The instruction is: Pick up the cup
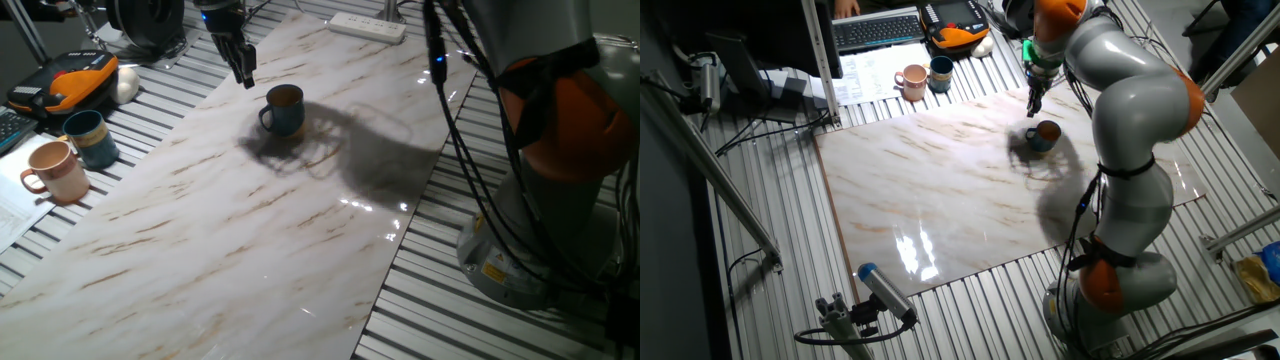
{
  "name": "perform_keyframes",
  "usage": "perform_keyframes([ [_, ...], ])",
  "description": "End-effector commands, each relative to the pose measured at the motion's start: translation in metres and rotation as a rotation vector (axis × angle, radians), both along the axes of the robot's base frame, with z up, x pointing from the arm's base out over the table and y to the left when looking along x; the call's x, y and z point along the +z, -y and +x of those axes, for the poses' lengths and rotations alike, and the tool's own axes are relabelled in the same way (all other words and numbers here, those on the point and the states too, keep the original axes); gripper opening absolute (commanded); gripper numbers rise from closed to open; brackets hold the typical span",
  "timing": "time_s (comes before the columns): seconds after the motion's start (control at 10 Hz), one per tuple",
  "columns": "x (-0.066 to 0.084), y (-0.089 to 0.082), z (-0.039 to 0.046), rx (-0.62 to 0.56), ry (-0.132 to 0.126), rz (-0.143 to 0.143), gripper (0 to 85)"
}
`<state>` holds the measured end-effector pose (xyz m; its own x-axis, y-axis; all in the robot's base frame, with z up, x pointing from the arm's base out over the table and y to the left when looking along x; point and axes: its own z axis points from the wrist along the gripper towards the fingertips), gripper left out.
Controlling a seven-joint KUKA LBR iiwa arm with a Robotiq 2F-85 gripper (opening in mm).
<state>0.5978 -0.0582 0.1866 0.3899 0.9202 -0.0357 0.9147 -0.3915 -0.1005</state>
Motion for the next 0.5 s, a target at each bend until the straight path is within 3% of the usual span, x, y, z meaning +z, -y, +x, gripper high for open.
perform_keyframes([
  [0.0, 0.0007, -0.0007, -0.0010, 0.037, 0.019, 0.002, 34.0],
  [0.4, 0.0043, -0.0013, -0.0033, 0.024, 0.050, 0.001, 34.0],
])
